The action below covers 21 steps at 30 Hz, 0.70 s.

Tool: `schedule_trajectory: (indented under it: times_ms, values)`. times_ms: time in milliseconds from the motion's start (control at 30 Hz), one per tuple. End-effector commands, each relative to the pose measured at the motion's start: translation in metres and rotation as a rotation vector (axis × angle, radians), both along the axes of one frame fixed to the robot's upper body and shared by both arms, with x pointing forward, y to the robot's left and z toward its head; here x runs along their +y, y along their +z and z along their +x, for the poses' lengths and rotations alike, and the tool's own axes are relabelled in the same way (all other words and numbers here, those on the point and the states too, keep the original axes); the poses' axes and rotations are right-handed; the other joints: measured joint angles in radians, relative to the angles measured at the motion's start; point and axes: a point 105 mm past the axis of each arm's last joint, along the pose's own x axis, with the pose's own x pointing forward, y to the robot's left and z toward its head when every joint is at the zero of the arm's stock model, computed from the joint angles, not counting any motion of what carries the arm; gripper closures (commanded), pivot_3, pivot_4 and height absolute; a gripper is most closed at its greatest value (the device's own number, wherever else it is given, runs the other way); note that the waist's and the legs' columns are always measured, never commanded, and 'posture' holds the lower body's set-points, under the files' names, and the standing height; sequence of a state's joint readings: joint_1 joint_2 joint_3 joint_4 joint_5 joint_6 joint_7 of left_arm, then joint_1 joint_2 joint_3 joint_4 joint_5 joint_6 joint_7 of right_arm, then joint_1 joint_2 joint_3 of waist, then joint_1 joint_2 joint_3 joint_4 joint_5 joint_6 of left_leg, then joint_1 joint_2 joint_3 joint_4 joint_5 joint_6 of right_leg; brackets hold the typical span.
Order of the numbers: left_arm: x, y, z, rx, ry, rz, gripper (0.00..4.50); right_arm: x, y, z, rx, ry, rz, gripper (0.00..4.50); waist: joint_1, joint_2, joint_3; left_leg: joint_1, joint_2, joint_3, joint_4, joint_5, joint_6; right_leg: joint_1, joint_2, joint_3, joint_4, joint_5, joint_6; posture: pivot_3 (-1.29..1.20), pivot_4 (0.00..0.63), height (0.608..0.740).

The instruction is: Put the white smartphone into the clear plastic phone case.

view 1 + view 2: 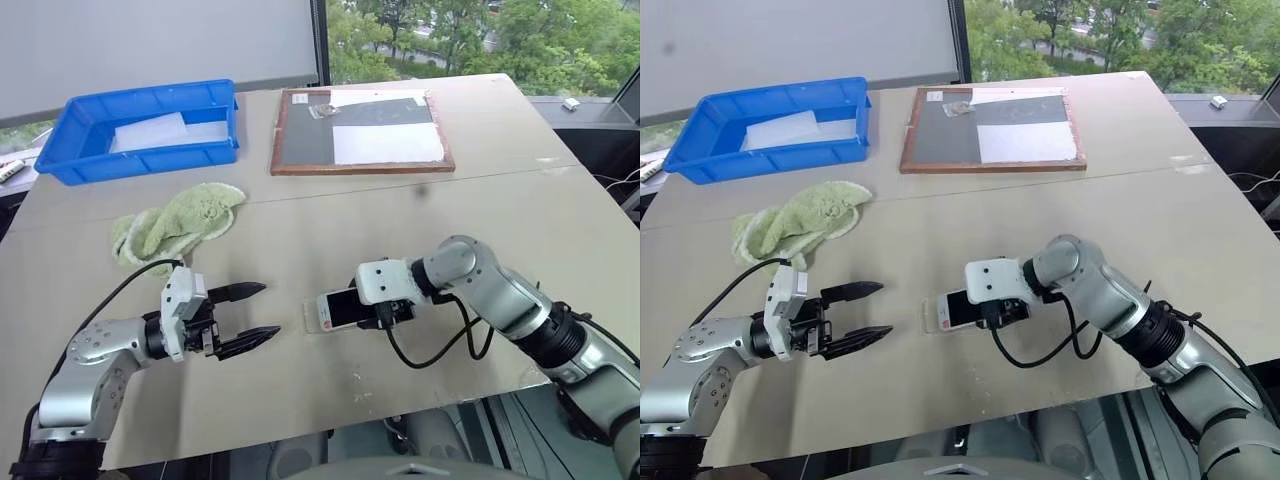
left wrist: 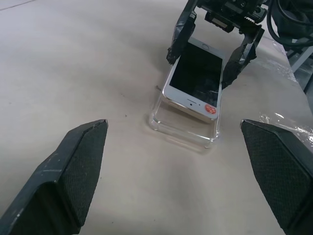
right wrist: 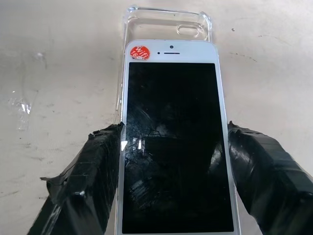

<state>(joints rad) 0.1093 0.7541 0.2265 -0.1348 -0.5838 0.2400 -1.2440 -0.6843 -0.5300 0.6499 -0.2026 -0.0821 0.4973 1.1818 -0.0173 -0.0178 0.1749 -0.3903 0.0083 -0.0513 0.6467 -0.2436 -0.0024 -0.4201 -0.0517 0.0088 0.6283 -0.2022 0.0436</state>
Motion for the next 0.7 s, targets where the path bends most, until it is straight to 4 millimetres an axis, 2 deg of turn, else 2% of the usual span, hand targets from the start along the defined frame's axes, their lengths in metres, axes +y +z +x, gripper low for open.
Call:
schedule_trajectory:
  times_ms: [33,67,100,167,333,433,467,500,567,633,667,700]
  values:
    - [0.0,0.009,0.002,-0.036,-0.012,0.016,0.0,0.004,0.004,-0.003,0.012,0.03,0.007,1.59,0.001,0.0,0.0,0.0,0.0,0.0,0.0,0.0,0.0,0.0,0.0,0.0,0.0,0.0,0.0,0.0,0.15,0.74]
    - [0.0,0.009,0.001,-0.037,-0.012,0.017,0.0,0.004,0.005,-0.003,0.018,0.031,0.015,1.59,0.0,0.0,0.0,0.0,0.0,0.0,0.0,0.0,0.0,0.0,0.0,0.0,0.0,0.0,0.0,0.0,0.15,0.74]
    - [-0.001,0.009,0.001,-0.038,-0.012,0.017,0.0,0.005,0.006,-0.003,0.021,0.034,0.019,0.54,0.0,0.0,0.0,0.0,0.0,0.0,0.0,0.0,0.0,0.0,0.0,0.0,0.0,0.0,0.0,0.0,0.15,0.74]
    - [-0.002,0.009,0.0,-0.041,-0.012,0.016,0.0,0.003,0.008,-0.003,0.023,0.038,0.022,0.07,-0.001,0.0,0.0,0.0,0.0,0.0,0.0,0.0,0.0,0.0,0.0,0.0,0.0,0.001,-0.002,0.0,0.15,0.74]
    - [-0.002,0.007,-0.002,-0.045,-0.004,0.019,0.0,0.002,0.026,0.0,-0.001,0.027,0.102,0.07,0.0,0.0,0.0,-0.001,0.0,0.0,0.0,0.0,0.0,-0.001,0.0,0.0,0.0,0.002,0.0,0.0,0.15,0.74]
    - [-0.002,0.007,-0.002,-0.048,-0.001,0.019,0.0,0.0,0.04,-0.005,0.061,0.027,0.19,0.07,0.001,0.0,0.0,-0.001,0.0,0.0,0.0,0.0,0.0,-0.001,0.0,0.0,0.0,0.002,0.0,0.0,0.15,0.74]
    - [-0.003,0.007,-0.001,-0.05,-0.001,0.018,0.0,-0.001,0.043,-0.005,0.084,0.012,0.222,0.45,0.001,0.0,0.0,-0.001,0.0,0.0,0.0,0.0,0.0,0.0,0.0,0.0,0.0,0.002,0.0,0.0,0.15,0.74]
    - [-0.003,0.007,-0.001,-0.053,-0.001,0.017,0.0,-0.003,0.044,-0.004,0.104,-0.001,0.244,0.58,0.002,0.0,0.0,-0.001,0.0,0.0,0.0,0.0,0.0,0.0,0.0,0.0,0.0,0.002,0.0,0.0,0.15,0.74]
    - [-0.004,0.007,0.0,-0.056,0.0,0.015,0.0,-0.004,0.045,-0.005,0.145,-0.021,0.283,1.3,0.001,0.0,0.0,-0.001,0.0,0.0,0.0,0.0,0.0,0.0,0.0,0.0,0.0,0.002,0.0,0.0,0.15,0.74]
    - [-0.005,0.007,0.0,-0.057,0.0,0.014,0.0,-0.001,0.044,-0.005,0.169,-0.037,0.314,2.28,0.001,0.0,0.0,-0.001,0.0,0.0,0.0,0.0,0.0,0.0,0.0,0.0,0.0,0.002,0.0,0.0,0.15,0.74]
    - [-0.005,0.006,0.0,-0.057,0.001,0.013,0.0,0.0,0.043,-0.005,0.177,-0.043,0.324,2.92,0.0,0.0,0.0,-0.001,0.0,0.0,0.0,0.0,0.0,-0.001,0.0,0.0,0.0,0.002,0.0,0.0,0.15,0.74]
    - [-0.006,0.006,0.0,-0.056,0.001,0.012,0.0,0.003,0.04,-0.003,0.182,-0.053,0.33,3.33,-0.002,0.0,0.0,-0.001,0.0,0.0,0.0,0.0,0.0,-0.001,0.0,0.0,0.0,0.002,0.0,0.0,0.15,0.74]
